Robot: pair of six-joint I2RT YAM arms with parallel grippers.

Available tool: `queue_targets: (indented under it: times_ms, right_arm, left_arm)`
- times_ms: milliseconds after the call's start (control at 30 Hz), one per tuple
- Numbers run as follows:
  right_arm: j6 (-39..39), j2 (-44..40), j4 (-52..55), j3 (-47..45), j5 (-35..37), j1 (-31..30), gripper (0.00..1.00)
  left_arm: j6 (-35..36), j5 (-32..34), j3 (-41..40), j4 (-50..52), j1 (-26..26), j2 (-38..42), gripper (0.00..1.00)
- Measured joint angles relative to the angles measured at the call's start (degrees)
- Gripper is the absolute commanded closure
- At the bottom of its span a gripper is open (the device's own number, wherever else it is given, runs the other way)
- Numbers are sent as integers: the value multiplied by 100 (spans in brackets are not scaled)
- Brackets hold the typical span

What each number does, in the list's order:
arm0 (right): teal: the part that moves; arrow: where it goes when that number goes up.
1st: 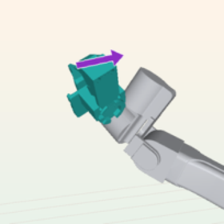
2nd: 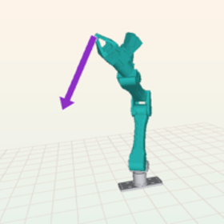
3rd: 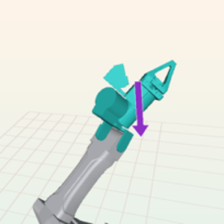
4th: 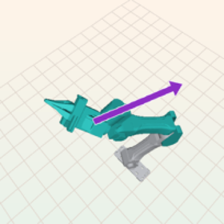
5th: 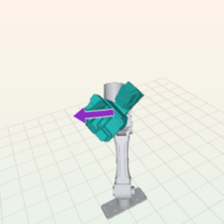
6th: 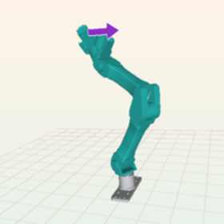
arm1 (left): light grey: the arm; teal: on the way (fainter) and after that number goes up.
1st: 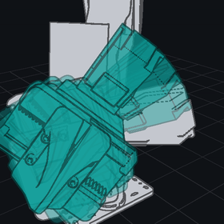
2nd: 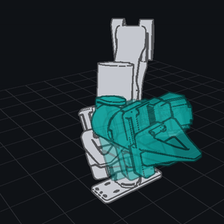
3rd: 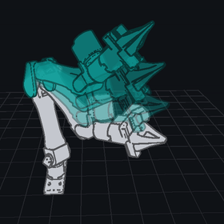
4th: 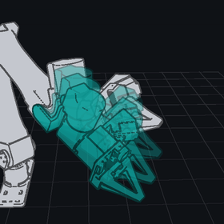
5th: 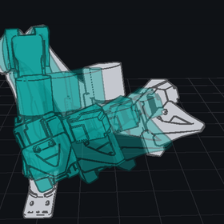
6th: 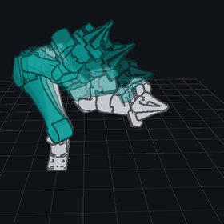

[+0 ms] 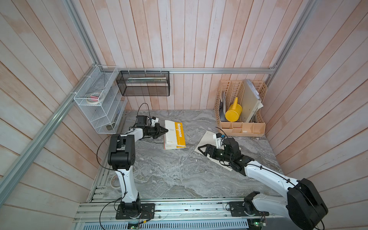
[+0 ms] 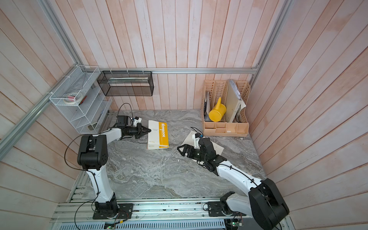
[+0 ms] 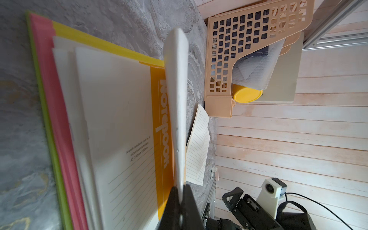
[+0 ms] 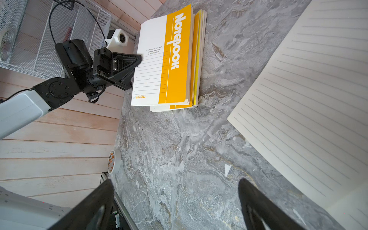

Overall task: Close the notebook
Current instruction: Place the notebook at the notebook.

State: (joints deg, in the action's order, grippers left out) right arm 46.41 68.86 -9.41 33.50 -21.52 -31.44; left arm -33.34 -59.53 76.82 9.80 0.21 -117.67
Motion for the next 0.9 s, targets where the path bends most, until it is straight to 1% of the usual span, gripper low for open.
queue_targets:
  times_ms: [400, 900]
  right_arm:
    - [0, -42, -7, -118, -68, 85, 2]
    - [2, -96, -20, -175, -107, 103, 2]
  left_arm:
    - [103, 114, 133, 155, -11, -343, 100]
    - [282, 385, 173, 428, -11, -431, 100]
